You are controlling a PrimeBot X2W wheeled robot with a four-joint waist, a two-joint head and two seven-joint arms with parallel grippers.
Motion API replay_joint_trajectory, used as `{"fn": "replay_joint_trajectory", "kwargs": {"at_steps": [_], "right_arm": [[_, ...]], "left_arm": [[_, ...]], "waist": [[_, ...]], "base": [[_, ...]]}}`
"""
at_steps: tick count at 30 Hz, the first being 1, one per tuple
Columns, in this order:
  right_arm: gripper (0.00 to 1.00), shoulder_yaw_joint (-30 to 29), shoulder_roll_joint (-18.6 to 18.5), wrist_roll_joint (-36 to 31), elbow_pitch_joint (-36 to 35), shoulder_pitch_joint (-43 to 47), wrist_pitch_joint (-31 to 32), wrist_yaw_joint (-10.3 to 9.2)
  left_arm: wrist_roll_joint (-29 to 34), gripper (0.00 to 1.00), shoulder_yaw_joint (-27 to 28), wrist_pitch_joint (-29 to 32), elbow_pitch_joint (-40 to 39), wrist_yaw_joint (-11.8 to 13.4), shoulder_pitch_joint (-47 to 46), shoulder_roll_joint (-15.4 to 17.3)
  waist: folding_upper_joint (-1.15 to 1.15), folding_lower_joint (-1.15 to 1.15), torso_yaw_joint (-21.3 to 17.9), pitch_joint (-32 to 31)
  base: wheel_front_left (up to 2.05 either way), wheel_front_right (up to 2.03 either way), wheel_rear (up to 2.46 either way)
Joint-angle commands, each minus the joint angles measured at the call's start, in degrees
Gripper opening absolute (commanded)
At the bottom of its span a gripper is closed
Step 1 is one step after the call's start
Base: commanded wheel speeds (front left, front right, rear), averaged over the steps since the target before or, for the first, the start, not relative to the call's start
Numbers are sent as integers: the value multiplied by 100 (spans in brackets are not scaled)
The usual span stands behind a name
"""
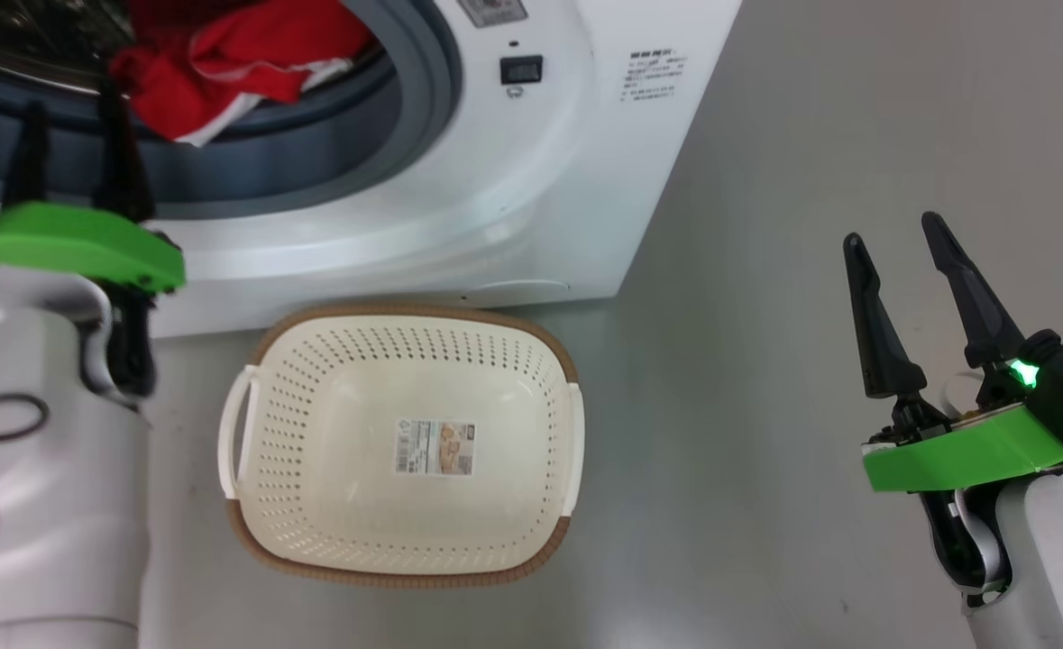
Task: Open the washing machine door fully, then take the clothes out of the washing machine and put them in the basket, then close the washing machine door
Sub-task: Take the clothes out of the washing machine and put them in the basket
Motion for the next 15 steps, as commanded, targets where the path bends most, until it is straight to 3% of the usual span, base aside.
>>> {"fn": "replay_joint_trajectory", "kwargs": {"at_steps": [1,9,15], "right_arm": [[100,85,6,-79,-213,-89,-37,20],[100,122,109,-134,-243,-207,-37,20],[100,188,207,-133,-256,-324,-37,20]], "left_arm": [[56,100,133,-44,84,-31,-294,371],[299,100,-22,39,1044,107,-1197,758],[695,100,-394,304,1664,353,-1700,1045]], "waist": [[0,0,-165,339],[0,0,-415,761],[0,0,-562,983]], "base": [[0,0,0],[0,0,0],[0,0,0]]}}
